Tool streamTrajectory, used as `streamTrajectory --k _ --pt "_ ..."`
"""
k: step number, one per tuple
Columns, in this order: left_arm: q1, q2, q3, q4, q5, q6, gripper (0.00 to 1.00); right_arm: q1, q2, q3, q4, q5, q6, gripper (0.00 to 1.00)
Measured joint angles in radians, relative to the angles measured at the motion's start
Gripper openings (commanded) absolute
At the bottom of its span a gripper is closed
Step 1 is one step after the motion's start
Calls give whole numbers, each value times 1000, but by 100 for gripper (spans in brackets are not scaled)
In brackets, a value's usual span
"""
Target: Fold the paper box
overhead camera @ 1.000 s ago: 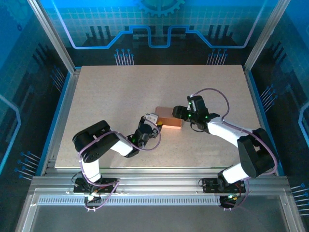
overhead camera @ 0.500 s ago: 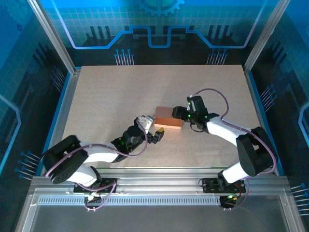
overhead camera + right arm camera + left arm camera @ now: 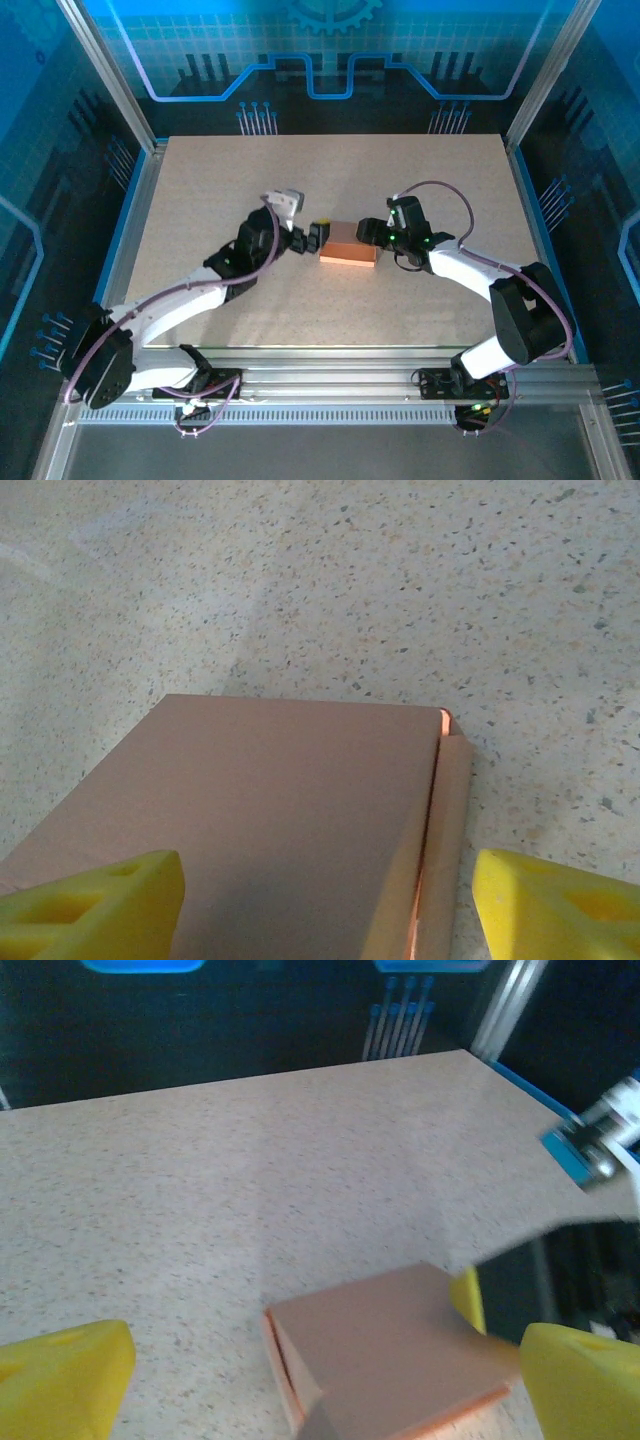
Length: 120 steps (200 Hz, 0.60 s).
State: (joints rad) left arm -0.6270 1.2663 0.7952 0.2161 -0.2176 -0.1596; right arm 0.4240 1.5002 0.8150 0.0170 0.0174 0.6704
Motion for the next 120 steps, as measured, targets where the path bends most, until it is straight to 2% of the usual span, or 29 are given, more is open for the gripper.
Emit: streamTrajectory --k 51,80,90,120 --pt "72 279 284 -285 124 -124 99 -2 0 0 0 -4 -40 78" --pt "80 415 368 -386 177 -154 99 -19 0 0 3 -31 -82 90" --pt "80 431 368 -406 188 -156 99 -25 0 0 7 -35 -92 96" --pt "80 452 368 -424 197 -156 99 -32 8 0 10 -53 -119 100"
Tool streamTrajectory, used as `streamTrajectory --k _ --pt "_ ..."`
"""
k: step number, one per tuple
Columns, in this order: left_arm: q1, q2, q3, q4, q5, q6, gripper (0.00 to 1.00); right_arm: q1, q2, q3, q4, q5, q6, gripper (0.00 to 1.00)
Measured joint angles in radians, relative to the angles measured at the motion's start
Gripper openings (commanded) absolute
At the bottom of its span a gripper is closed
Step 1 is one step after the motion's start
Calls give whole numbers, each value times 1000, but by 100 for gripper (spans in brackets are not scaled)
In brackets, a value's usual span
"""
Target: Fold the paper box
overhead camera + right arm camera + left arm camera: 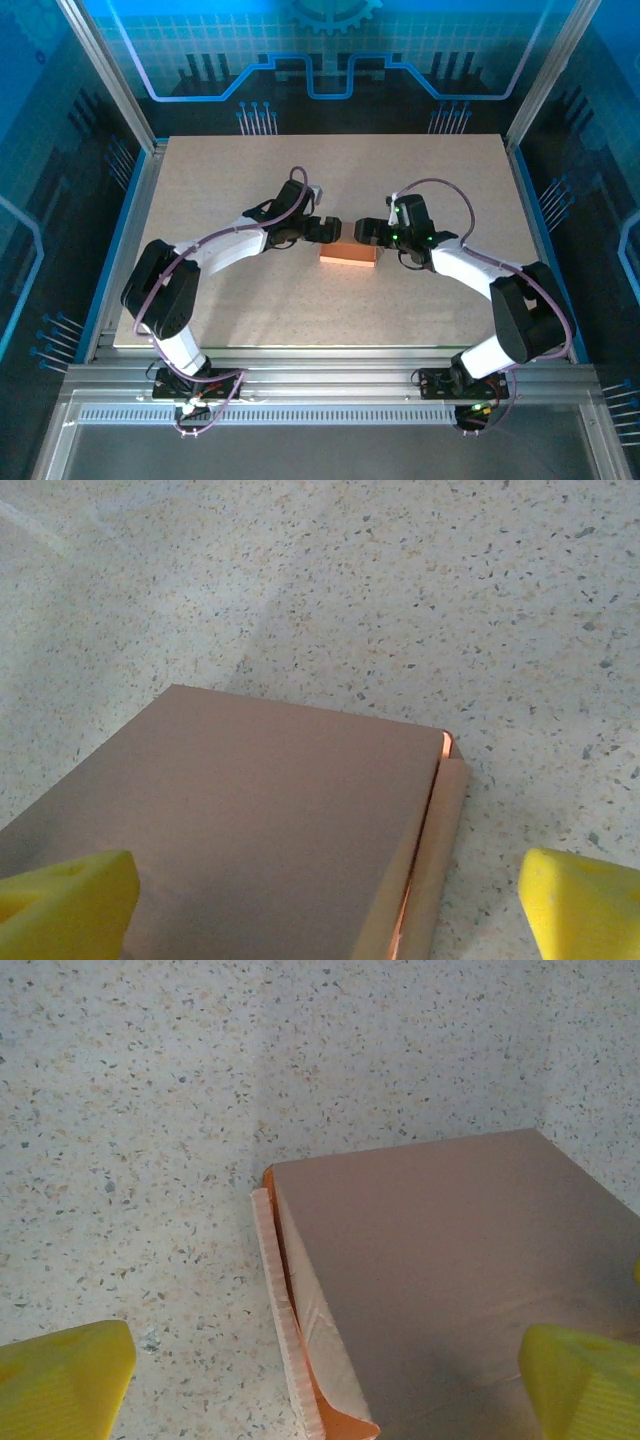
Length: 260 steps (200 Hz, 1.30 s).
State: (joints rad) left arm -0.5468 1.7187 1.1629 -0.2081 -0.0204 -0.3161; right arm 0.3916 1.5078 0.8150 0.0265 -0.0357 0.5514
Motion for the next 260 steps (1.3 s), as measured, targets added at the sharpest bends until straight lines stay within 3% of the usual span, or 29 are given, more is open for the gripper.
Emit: streamTrajectory --k 33,69,120,192,236,260 --pt "0 22 -14 6 4 0 95 0 31 0 -2 -18 -10 96" --pt "0 34 -69 35 26 -8 71 0 49 0 -6 -42 -21 88" --pt "0 38 -137 100 71 -30 63 0 87 0 -8 -71 -34 73" --pt "0 74 -147 154 94 -53 36 0 165 2 23 -108 1 48" --pt "5 82 -150 188 98 -52 36 -6 168 11 26 -104 5 49" --pt "5 82 -151 192 105 -55 46 -6 168 14 23 -107 5 56"
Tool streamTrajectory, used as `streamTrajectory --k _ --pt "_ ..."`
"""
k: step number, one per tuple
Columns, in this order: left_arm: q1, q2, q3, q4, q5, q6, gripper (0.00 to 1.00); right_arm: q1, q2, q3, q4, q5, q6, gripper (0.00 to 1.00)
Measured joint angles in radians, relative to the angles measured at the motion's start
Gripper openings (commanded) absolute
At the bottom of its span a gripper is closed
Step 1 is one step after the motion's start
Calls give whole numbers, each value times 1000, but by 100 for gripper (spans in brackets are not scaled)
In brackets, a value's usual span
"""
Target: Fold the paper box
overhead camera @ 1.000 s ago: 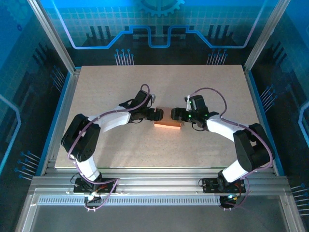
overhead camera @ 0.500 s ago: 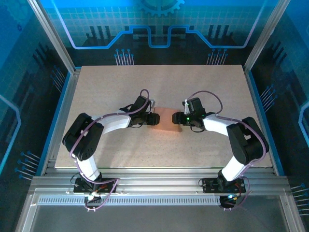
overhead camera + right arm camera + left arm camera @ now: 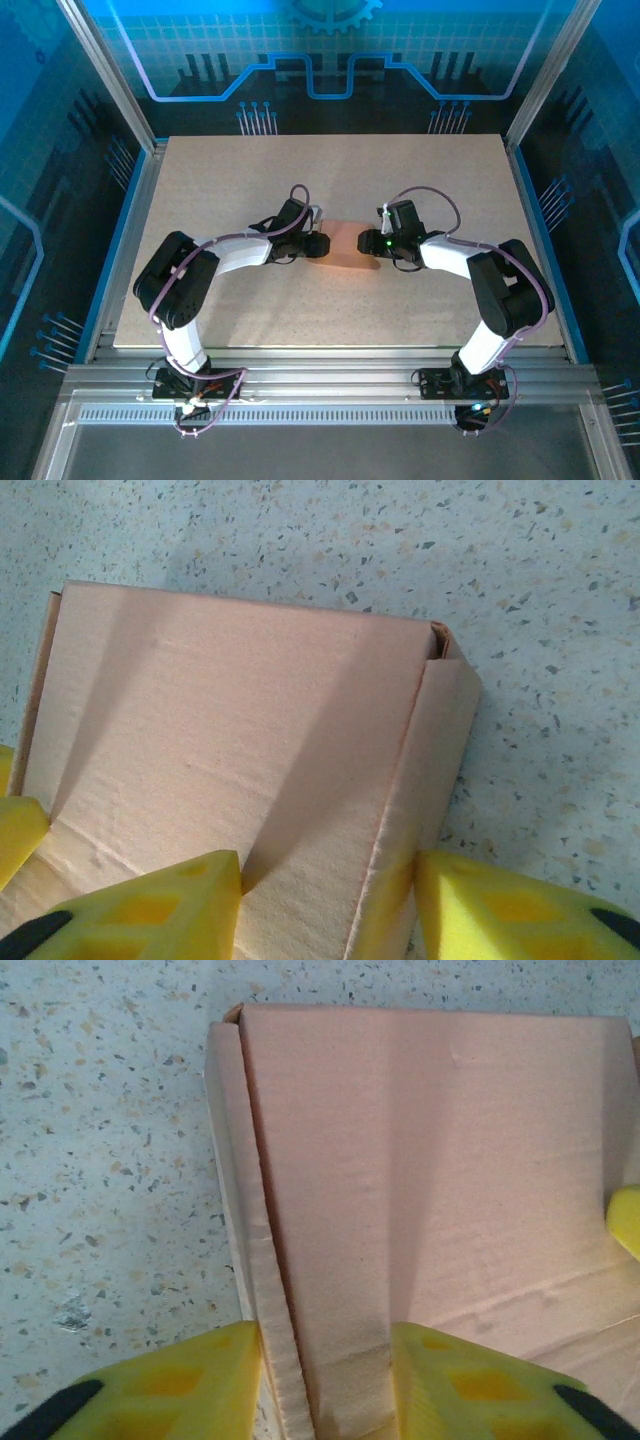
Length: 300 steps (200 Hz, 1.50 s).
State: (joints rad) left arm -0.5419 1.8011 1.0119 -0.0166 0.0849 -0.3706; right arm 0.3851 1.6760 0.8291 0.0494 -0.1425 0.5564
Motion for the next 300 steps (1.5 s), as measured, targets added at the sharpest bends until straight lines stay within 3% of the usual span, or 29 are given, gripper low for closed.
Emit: streamTrajectory --k 40,87,153,219,250,300 --pt "11 -11 -13 6 53 -24 56 -8 -8 4 -7 -3 20 73" --pt "73 -50 28 -2 97 -25 63 -93 -72 -41 51 -58 89 78" --pt "99 -29 53 -6 116 -17 44 -144 -64 -97 135 -165 171 77" --pt "130 41 47 33 197 -50 42 -144 -20 -97 174 -225 198 77" --pt "135 75 45 60 237 -74 34 -144 7 -97 189 -245 204 77" --pt "157 85 7 134 299 -103 30 -145 32 -96 206 -279 215 77"
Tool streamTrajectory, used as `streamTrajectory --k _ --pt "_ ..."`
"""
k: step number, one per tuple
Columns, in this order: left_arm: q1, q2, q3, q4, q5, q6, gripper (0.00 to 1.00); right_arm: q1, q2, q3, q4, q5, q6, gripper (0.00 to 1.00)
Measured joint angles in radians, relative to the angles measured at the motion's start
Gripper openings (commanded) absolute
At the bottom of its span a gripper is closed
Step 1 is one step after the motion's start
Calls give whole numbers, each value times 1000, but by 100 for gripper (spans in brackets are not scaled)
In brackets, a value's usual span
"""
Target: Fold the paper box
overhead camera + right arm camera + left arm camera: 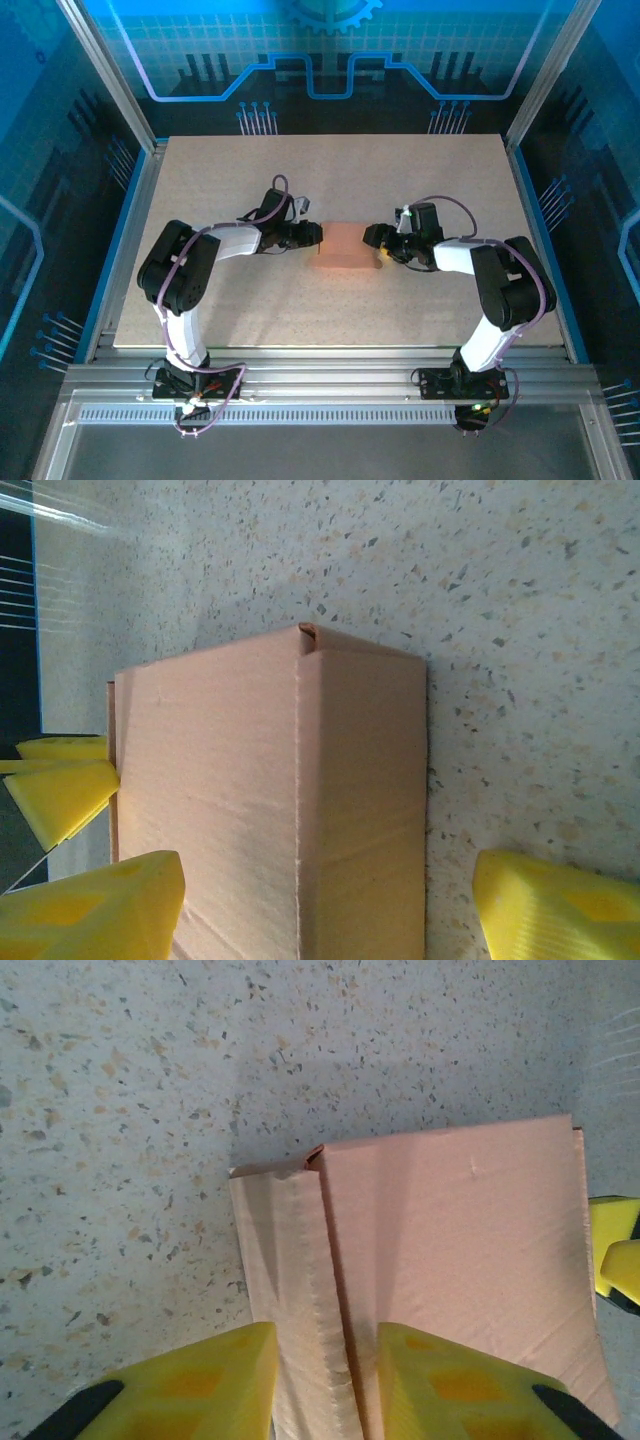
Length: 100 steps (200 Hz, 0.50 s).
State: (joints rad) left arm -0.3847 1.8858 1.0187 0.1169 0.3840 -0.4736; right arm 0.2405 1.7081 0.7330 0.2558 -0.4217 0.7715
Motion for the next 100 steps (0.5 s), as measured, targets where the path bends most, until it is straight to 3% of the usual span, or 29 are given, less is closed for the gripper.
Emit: streamTrajectory --k 100 --pt "77 30 -109 235 165 -85 29 -2 29 3 62 -49 39 78"
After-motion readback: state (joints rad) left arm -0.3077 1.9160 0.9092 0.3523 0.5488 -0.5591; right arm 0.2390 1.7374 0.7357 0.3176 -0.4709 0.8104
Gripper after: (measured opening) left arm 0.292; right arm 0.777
